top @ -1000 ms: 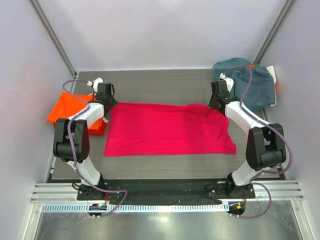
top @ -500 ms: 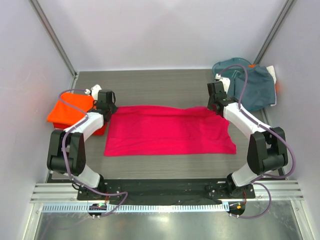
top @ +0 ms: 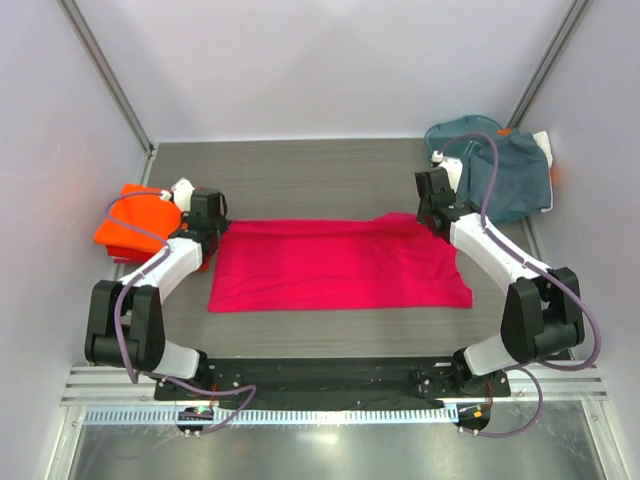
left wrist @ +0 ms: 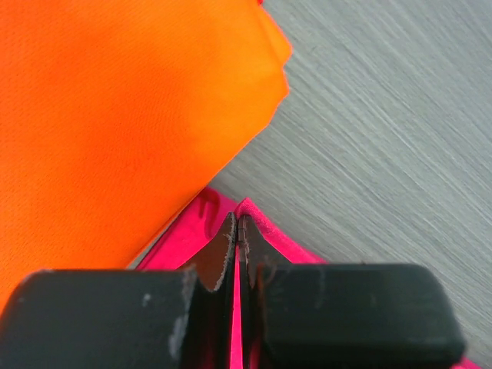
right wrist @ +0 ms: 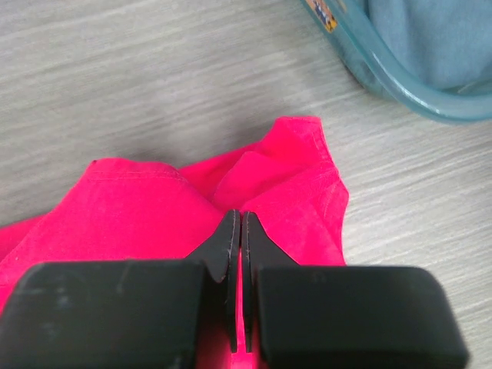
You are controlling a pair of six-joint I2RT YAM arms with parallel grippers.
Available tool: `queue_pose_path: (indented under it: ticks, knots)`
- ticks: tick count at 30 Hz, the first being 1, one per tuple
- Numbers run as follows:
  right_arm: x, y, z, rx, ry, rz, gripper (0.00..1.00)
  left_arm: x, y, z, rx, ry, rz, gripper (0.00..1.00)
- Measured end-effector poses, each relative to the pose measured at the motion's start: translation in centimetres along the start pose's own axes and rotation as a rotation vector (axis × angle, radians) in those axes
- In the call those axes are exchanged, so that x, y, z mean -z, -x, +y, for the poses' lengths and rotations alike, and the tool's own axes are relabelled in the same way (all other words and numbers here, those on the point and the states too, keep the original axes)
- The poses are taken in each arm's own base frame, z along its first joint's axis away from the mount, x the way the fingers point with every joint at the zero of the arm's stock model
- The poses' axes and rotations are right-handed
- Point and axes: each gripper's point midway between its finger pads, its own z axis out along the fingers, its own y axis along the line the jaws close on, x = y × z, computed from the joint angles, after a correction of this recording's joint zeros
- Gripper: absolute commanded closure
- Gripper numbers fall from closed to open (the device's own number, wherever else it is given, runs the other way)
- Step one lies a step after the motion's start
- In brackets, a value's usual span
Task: Fold and stack the t-shirts
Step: Fold the tshirt
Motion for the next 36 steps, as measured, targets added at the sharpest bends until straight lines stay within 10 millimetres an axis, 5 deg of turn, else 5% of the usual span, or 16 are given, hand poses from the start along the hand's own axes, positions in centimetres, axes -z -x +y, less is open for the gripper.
queue_pose_path:
  ticks: [16, 24, 30, 36]
  knots:
    - [2.6, -1.5, -1.1, 0.011, 0.002, -0.006, 0.99, 1.7, -0.3, 1.9, 0.063, 0.018, -0.033, 1.0]
    - [3.5, -2.1, -1.7, 0.002, -0.01, 0.0, 0.98, 1.7, -3.0, 4.1, 0.081, 0.056, 0.009, 1.0]
    - [4.1, -4.5, -2.5, -0.009, -0.016, 0.032, 0.85, 2.1, -4.0, 4.9, 0.088, 0.056, 0.023, 1.0]
    - [4.9, -7.1, -3.1, -0.026, -0.013, 0.059, 0.7, 3.5, -3.5, 5.1, 0.127, 0.027, -0.004, 0.71]
